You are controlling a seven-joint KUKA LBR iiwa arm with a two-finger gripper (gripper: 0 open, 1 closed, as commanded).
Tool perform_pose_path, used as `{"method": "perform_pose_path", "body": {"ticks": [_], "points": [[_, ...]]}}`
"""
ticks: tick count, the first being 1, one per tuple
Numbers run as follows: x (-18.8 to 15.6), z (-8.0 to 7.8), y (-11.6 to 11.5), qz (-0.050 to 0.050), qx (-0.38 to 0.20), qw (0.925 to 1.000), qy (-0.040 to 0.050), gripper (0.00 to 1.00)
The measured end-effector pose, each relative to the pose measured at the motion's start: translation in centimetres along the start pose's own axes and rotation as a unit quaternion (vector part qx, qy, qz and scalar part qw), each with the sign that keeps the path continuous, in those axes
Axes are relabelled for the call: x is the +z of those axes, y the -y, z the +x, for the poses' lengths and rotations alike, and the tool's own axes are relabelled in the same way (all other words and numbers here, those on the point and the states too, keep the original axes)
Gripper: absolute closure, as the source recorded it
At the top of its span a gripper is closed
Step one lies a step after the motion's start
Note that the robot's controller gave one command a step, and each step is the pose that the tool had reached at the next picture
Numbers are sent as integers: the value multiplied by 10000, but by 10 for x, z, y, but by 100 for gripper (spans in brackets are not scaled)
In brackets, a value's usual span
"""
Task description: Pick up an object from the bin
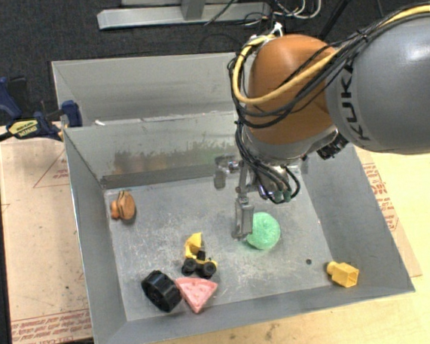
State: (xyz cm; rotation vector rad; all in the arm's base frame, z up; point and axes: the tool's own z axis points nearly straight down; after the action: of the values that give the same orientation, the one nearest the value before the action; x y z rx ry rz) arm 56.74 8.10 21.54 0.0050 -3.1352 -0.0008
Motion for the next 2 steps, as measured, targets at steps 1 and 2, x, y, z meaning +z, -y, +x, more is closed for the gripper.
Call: {"method": "perform_pose_path", "body": {"ticks": [1, 2], "points": [[-5, -1, 0, -4, 9, 10000, 36, 0], [37, 16, 19, -11, 0, 10000, 75, 0]]}}
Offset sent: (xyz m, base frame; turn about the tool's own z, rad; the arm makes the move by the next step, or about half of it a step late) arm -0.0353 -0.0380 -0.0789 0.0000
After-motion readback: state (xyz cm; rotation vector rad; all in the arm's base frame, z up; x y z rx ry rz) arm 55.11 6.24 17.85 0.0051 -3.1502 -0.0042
